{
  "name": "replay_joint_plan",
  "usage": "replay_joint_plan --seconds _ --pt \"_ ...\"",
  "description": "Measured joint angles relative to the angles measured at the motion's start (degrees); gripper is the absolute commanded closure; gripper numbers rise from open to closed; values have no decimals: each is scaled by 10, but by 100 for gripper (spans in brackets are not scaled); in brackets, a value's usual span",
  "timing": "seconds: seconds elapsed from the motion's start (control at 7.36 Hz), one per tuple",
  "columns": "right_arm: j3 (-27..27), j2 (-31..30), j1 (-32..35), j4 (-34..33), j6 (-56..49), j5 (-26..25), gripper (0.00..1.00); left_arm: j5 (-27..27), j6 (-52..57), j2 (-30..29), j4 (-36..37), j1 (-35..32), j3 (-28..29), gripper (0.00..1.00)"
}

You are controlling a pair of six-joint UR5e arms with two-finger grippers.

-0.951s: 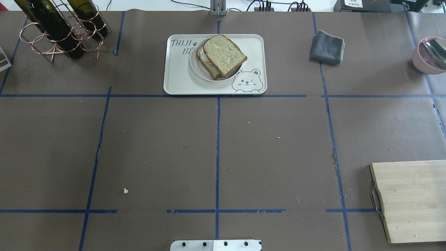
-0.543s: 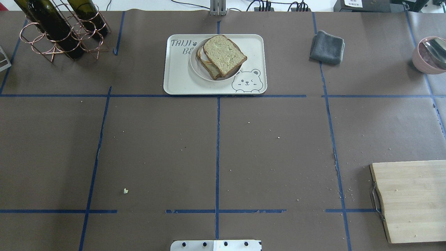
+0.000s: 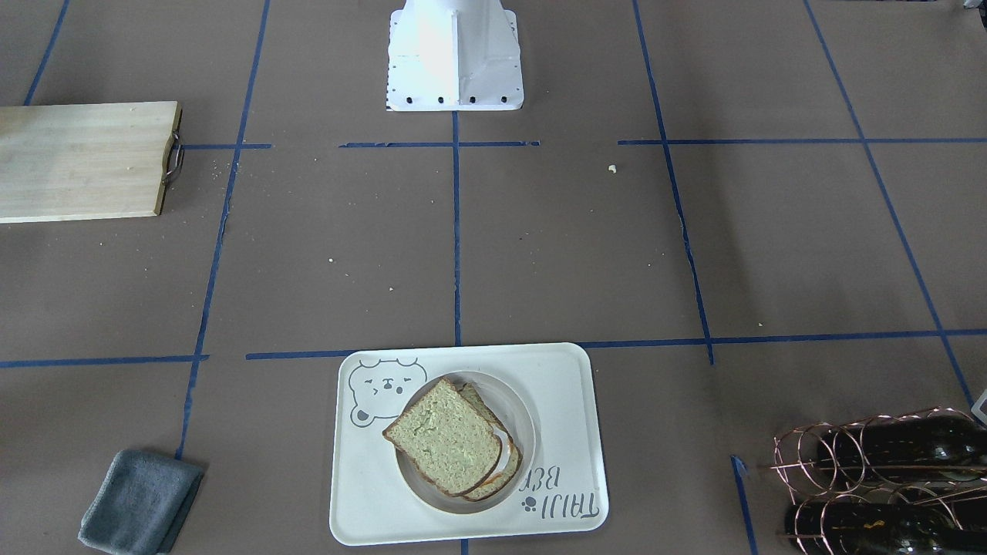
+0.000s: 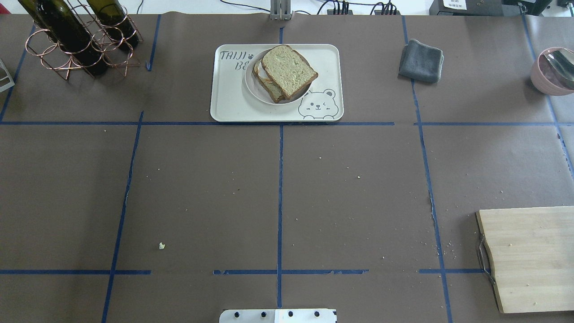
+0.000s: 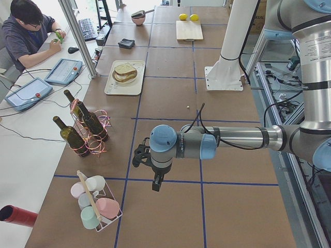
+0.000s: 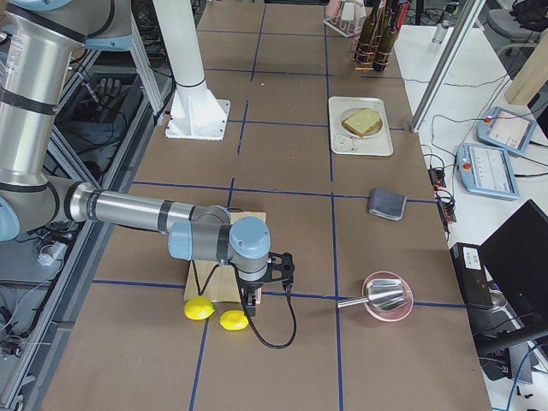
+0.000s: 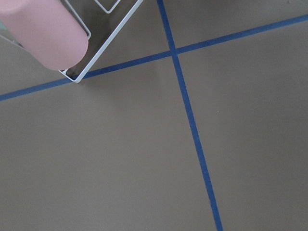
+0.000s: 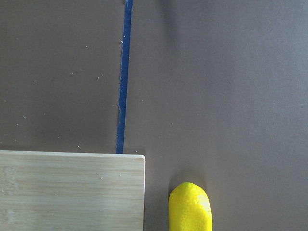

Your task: Make sandwich and place on tray

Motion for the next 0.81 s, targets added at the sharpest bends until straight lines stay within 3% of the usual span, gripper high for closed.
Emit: replay_joint_plan --seconds 0.81 --pt "0 -4 0 0 0 0 0 -1 3 7 -2 -2 -2 0"
